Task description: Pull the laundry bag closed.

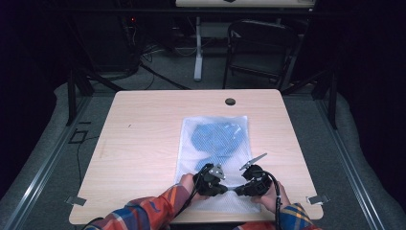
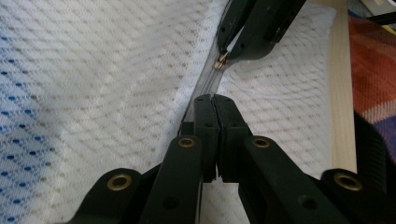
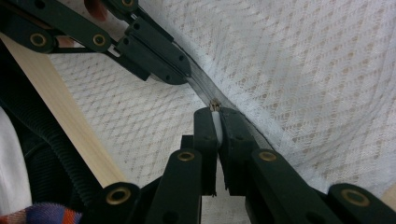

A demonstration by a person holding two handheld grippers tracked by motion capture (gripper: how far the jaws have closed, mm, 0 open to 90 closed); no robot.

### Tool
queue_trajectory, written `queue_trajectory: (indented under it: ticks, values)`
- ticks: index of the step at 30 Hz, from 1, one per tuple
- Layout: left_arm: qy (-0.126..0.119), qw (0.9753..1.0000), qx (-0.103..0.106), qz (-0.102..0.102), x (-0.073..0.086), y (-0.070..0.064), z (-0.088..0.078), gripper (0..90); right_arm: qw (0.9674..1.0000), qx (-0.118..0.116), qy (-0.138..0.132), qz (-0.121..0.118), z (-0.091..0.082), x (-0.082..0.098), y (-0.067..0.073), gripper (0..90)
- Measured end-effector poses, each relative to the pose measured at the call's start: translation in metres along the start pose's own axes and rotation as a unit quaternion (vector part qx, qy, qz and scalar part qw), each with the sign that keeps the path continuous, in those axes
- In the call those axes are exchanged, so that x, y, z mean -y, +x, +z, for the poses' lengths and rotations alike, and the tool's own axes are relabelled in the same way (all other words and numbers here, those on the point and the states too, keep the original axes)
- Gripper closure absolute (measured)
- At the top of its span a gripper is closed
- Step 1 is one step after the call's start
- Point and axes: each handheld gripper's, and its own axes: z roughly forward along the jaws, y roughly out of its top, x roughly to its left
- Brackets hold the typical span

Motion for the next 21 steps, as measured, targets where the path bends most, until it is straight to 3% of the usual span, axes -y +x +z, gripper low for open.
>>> queue_trajectory:
  ticks: [2,4,9,13,14,15,16,21]
  values:
    - [0.010,0.9999,-0.009,0.005,-0.0007,-0.0013,-0.0009,89.2,1.0000,0.002,-0.004,0.008,0.0010,0.0012,-0.0010,86.7]
    - [0.002,1.0000,-0.002,0.000,0.0004,-0.0006,-0.0001,90.0,0.9999,0.001,-0.005,0.012,0.0012,0.0016,-0.0013,86.7]
    - [0.004,1.0000,-0.006,-0.002,0.0014,0.0002,-0.0010,90.0,0.9999,0.010,0.004,0.002,-0.0010,0.0031,-0.0026,86.7]
    - [-0.006,1.0000,-0.001,-0.005,0.0032,0.0003,-0.0003,90.0,0.9999,0.007,0.011,0.002,-0.0021,0.0033,-0.0033,86.7]
    - [-0.008,0.9999,0.001,-0.008,0.0036,0.0010,-0.0004,90.0,0.9999,-0.004,0.003,0.015,-0.0021,0.0039,-0.0029,86.7]
    - [-0.008,0.9999,0.001,-0.008,0.0036,0.0010,-0.0004,90.0,0.9999,0.003,0.012,0.009,-0.0032,0.0038,-0.0040,86.7]
    - [-0.010,0.9999,0.002,-0.008,0.0038,0.0011,-0.0001,90.0,0.9999,0.005,0.005,0.012,-0.0027,0.0049,-0.0044,86.7]
    - [-0.005,1.0000,-0.004,-0.007,0.0034,0.0005,-0.0007,90.0,0.9999,-0.001,0.006,0.014,-0.0043,0.0055,-0.0061,86.7]
